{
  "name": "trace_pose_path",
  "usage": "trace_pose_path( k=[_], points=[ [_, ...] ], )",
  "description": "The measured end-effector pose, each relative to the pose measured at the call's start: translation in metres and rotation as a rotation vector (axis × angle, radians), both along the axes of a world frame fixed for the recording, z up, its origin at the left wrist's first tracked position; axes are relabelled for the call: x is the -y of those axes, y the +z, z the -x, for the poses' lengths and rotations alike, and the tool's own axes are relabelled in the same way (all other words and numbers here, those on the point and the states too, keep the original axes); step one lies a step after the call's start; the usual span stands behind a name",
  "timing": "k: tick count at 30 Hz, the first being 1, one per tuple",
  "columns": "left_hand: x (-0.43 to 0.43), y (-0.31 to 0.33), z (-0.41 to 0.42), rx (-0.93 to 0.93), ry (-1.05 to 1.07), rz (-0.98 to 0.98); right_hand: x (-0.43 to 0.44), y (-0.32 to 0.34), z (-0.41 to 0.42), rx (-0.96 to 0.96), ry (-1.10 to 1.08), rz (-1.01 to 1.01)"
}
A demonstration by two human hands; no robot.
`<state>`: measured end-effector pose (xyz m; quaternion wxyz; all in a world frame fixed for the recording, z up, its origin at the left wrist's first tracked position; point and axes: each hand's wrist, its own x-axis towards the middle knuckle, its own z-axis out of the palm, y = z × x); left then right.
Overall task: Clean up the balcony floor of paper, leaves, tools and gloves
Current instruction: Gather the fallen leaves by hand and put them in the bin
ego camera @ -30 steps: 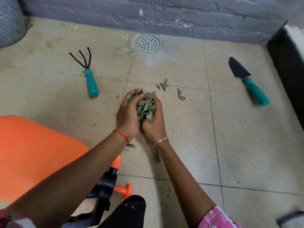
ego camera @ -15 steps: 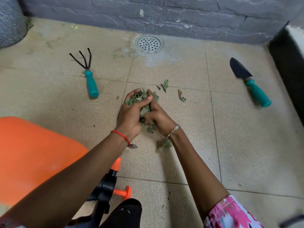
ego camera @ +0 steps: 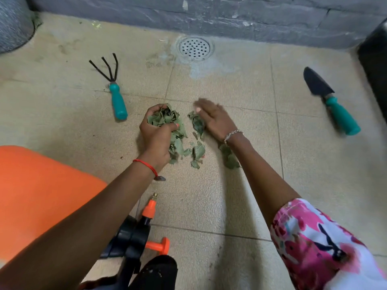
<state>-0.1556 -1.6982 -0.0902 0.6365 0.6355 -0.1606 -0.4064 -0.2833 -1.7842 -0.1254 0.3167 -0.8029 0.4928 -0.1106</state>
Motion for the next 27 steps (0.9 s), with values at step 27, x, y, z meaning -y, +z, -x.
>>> trace_pose_path(
  k=[27],
  points=[
    [-0.012,0.004,-0.015,0.059,0.098,-0.048,-0.077,-0.009,-0.004,-0.265,-0.102,0.219]
  ],
)
